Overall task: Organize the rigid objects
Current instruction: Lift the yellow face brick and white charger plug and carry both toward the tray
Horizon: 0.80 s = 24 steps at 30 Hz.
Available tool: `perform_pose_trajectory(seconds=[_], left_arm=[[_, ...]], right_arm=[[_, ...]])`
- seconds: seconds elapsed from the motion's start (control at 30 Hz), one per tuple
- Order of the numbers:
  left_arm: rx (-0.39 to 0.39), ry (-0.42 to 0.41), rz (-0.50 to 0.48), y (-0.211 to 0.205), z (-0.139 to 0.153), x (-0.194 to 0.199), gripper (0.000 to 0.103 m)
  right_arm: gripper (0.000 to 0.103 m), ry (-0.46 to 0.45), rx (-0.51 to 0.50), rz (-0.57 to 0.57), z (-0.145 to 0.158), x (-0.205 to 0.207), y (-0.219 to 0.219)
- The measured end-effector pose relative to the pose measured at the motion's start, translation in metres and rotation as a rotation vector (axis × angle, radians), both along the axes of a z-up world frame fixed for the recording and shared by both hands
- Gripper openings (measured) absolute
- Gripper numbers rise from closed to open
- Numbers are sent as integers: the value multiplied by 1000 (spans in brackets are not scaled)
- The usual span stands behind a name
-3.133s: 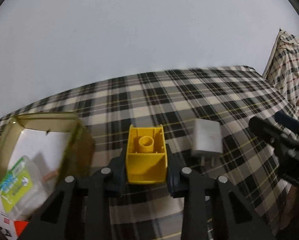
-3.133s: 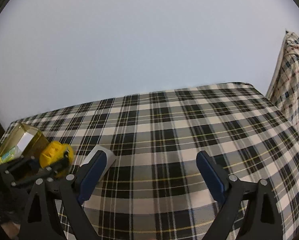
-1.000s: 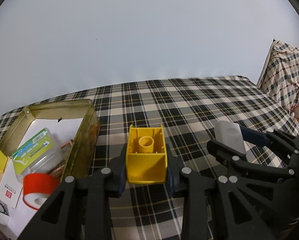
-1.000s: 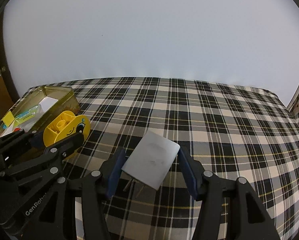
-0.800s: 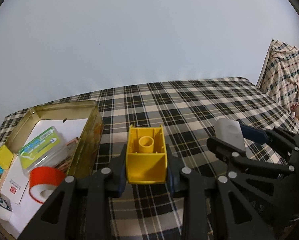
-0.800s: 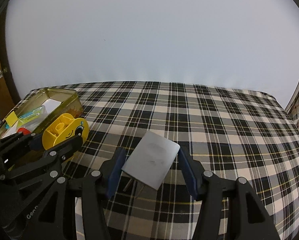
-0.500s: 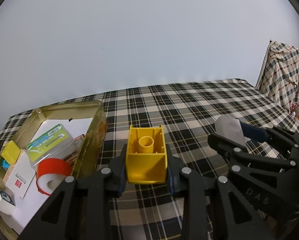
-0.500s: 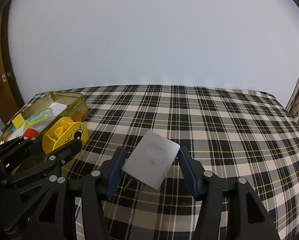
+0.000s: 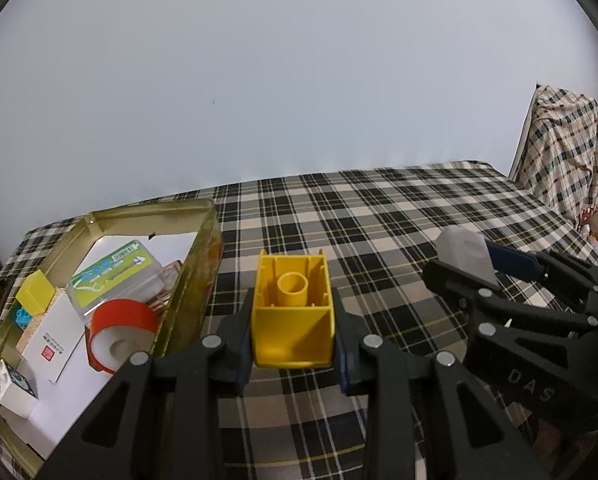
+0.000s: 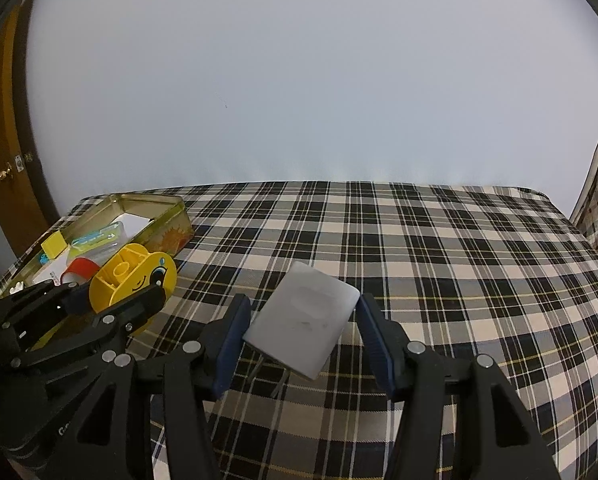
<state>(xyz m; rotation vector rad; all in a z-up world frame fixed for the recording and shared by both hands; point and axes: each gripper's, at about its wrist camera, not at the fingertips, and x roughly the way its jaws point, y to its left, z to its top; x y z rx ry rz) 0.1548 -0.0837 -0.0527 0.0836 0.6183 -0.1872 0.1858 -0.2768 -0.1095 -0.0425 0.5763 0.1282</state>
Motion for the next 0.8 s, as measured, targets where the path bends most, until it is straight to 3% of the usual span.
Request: perform_pose_trajectory(seconds=[0.8], left_arm=[[8, -36, -9, 2, 5, -19, 31]], right_arm=[[58, -86, -8, 13, 8, -19, 1]])
